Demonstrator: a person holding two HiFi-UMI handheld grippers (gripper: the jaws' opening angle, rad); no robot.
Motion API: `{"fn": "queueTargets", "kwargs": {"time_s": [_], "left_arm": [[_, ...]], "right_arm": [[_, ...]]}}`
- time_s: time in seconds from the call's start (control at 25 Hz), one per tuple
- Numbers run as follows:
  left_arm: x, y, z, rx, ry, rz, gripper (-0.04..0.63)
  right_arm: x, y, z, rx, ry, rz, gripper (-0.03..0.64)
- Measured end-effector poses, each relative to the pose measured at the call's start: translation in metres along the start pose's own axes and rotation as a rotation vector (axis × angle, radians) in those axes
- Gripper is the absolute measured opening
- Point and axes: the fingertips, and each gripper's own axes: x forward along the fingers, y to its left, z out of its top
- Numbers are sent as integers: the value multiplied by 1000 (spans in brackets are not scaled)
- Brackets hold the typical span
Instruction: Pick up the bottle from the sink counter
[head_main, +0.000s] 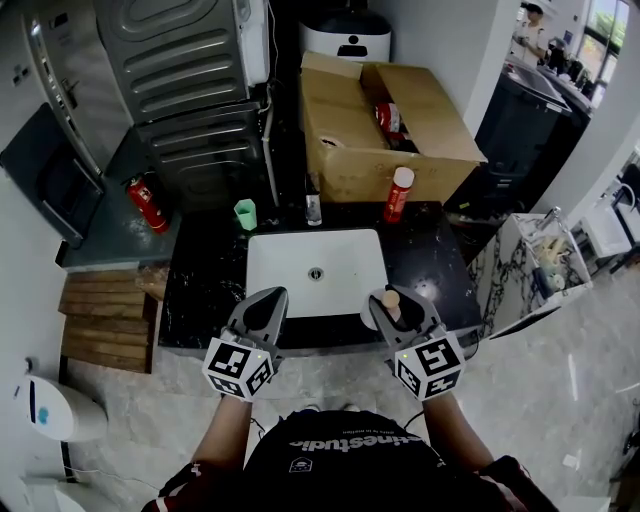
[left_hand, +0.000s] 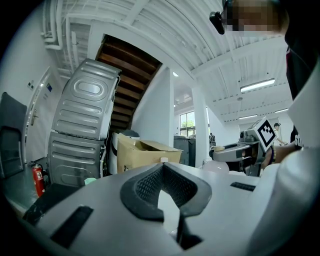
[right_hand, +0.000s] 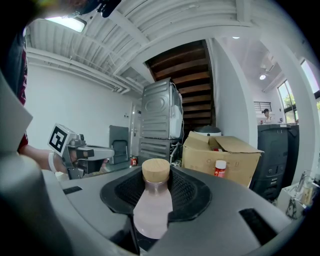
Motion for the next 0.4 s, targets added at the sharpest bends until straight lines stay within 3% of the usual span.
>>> {"fn": "queueTargets", "kwargs": {"time_s": [0.4], "left_arm": [[-1,-1,-1,8,5,-8,14]], "right_arm": [[1,3,0,1,-4,-1,163]]}}
